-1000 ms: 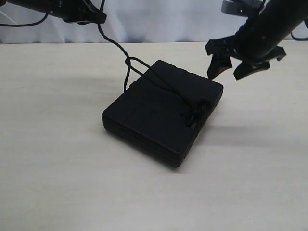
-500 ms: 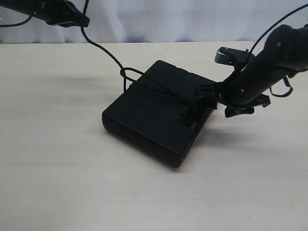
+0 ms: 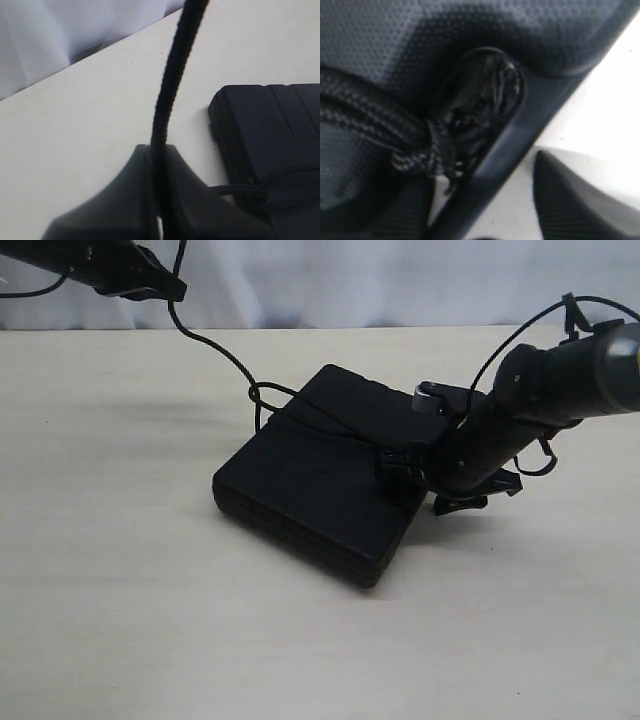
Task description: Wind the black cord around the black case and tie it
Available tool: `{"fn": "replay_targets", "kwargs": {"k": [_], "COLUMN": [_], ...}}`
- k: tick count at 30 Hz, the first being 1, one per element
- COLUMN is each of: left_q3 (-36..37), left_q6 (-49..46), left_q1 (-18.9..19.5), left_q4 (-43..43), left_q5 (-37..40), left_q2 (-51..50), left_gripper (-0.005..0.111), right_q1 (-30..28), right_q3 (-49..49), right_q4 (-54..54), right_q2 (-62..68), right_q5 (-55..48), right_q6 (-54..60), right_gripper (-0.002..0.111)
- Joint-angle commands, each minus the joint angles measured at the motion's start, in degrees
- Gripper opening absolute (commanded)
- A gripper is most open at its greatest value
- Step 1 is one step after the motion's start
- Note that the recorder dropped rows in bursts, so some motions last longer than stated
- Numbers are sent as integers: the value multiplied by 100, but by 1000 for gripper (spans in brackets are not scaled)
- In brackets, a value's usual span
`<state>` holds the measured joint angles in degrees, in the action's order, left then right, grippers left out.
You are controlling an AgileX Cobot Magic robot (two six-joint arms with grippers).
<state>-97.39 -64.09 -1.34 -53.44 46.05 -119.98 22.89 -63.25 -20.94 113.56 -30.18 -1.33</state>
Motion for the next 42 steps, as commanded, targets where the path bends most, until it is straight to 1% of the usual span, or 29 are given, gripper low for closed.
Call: {"fn": "replay_targets", "kwargs": {"k": [1,3,4,5,8,12,15,19,22,28,31,36,42], "left_q3": [6,6,6,6,6,48,322,888,1261,1803,2017,2313,2313], "left_q6": [162,299,376,461,915,1815,2318,2339,2349,2368,2368,2368,2368], "left_q1": [8,8,8,8,8,8,76,358,571,964,1055,1078,1078], "left_q4": [34,131,224,376,1010,2004,2455,2437,2380,2162,2162,2162,2172], "left_q5": [94,94,94,82,30,-51,-416,-955,-1288,-1623,-1832,-2245,-2151], "left_q2": [41,41,41,41,41,41,41,41,41,41,41,41,41], "left_gripper": [0,0,0,0,0,0,0,0,0,0,0,0,0], "right_q1": [-8,-21,-44,-74,-214,-375,-527,-692,-707,-707,-707,-707,-707], "right_q3": [28,28,28,28,28,28,28,28,28,28,28,28,28], "right_q4": [83,111,158,192,192,192,176,176,176,-61,-61,-61,-61], "right_q2": [36,24,9,-2,-26,-26,-26,-26,-26,-26,-26,-26,-26], "right_q5": [167,167,167,167,167,177,233,364,521,706,718,740,745], "right_q6": [-108,-108,-108,-108,-120,-191,-257,-402,-496,-579,-579,-579,-579], "right_gripper": [29,13,6,4,4,4,4,4,4,4,4,4,4]}}
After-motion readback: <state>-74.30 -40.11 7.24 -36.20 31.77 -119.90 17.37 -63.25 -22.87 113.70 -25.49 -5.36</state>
